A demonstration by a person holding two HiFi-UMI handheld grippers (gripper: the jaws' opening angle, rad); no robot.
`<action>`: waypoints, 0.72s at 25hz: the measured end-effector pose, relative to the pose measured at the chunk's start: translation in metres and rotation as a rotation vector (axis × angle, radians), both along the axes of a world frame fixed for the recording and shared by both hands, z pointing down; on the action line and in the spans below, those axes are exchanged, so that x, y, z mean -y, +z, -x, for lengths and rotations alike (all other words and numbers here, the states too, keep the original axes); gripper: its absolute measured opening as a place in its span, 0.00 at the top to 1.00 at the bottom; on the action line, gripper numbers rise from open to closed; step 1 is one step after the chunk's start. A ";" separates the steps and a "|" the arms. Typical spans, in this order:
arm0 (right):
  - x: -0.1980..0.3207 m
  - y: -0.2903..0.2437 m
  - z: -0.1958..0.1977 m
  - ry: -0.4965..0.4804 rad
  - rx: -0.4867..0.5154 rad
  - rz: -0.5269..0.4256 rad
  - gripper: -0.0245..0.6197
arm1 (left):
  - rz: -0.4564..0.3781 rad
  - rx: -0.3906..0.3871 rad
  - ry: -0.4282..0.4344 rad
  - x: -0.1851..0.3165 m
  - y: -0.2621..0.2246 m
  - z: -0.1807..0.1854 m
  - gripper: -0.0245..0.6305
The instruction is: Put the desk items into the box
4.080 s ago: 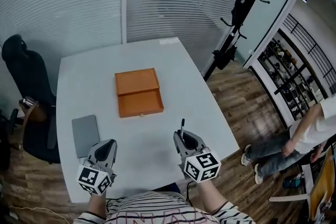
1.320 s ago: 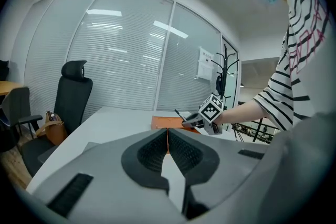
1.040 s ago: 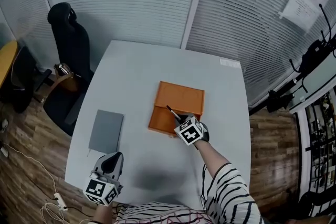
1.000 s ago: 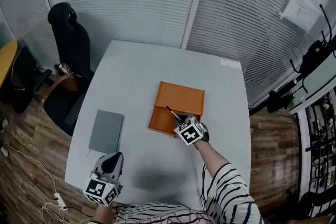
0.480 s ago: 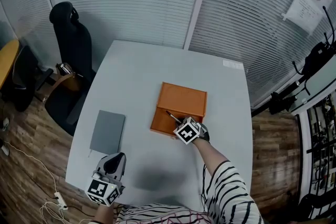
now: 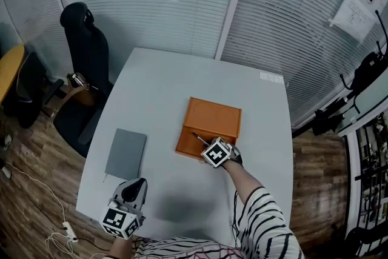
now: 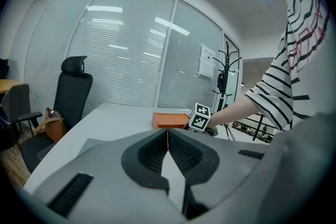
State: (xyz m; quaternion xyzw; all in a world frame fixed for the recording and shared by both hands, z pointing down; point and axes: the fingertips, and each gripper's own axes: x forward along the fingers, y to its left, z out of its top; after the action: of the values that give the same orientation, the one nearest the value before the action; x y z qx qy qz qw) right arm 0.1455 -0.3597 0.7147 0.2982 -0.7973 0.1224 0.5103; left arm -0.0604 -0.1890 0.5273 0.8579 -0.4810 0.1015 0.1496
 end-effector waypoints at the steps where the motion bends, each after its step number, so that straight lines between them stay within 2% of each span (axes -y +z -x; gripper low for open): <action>1: 0.000 0.000 0.000 0.002 0.000 0.002 0.87 | 0.000 -0.001 0.001 0.000 0.000 0.000 0.92; 5: 0.002 0.000 -0.003 0.011 0.001 0.007 0.87 | 0.002 -0.002 -0.001 0.001 0.000 -0.002 0.92; 9: 0.003 -0.001 -0.002 0.026 0.004 0.005 0.81 | 0.001 -0.003 -0.001 0.001 0.000 -0.001 0.92; 18: -0.002 0.003 -0.002 0.035 0.011 0.019 0.80 | -0.004 0.000 0.001 -0.001 -0.001 -0.001 0.92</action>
State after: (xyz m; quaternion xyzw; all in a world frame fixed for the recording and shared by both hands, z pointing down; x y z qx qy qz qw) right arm 0.1474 -0.3577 0.7173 0.3065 -0.7936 0.1408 0.5064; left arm -0.0597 -0.1876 0.5264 0.8586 -0.4806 0.1005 0.1477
